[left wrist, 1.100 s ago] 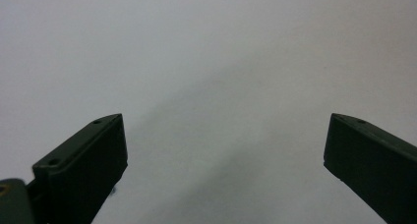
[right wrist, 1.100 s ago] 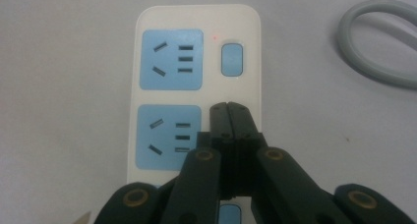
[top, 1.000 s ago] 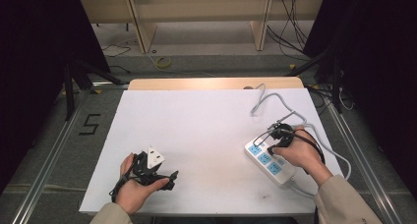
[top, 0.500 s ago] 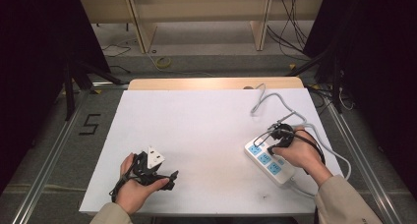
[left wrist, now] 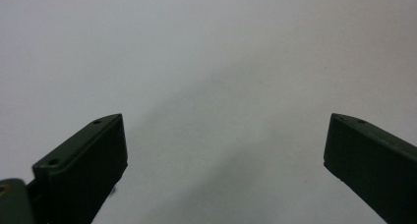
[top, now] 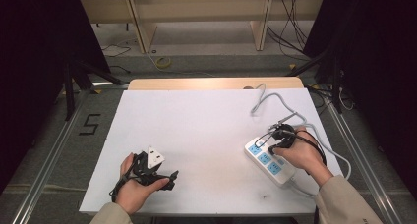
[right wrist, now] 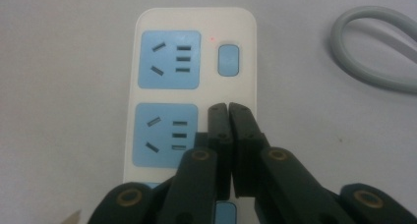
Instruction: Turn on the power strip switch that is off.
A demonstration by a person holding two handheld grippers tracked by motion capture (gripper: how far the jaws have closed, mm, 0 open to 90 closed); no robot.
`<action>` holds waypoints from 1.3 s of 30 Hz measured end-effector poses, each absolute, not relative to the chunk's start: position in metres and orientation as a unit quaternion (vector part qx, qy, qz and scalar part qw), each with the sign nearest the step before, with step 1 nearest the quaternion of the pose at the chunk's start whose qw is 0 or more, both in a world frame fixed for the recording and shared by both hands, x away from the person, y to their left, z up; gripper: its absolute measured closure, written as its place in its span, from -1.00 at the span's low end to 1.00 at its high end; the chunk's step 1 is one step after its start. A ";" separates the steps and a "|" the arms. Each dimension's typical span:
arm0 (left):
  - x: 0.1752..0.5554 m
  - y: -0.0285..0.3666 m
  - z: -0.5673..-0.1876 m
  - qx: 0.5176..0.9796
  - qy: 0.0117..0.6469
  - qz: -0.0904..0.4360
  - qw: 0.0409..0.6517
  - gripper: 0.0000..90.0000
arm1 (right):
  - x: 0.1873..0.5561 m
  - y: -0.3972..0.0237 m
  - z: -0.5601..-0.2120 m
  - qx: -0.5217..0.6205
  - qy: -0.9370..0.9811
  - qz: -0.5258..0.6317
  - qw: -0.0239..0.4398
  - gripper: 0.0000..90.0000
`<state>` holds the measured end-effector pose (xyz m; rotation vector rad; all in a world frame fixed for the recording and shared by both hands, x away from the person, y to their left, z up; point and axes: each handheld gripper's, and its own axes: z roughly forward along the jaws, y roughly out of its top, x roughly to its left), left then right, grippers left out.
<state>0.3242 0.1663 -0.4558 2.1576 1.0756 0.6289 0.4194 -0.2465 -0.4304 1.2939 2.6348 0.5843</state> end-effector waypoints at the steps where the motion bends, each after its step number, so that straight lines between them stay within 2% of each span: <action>1: 0.324 0.166 -0.456 0.821 0.409 0.239 0.319 -0.95 | 0.419 -0.247 -0.429 0.430 0.878 0.198 0.072 0.94; 25: 0.323 0.167 -0.456 0.820 0.411 0.238 0.320 -0.95 | 0.408 -0.252 -0.419 0.423 0.863 0.257 0.098 0.62; 39: 0.323 0.167 -0.455 0.819 0.410 0.240 0.322 -0.93 | 0.399 -0.254 -0.417 0.414 0.857 0.285 0.108 0.35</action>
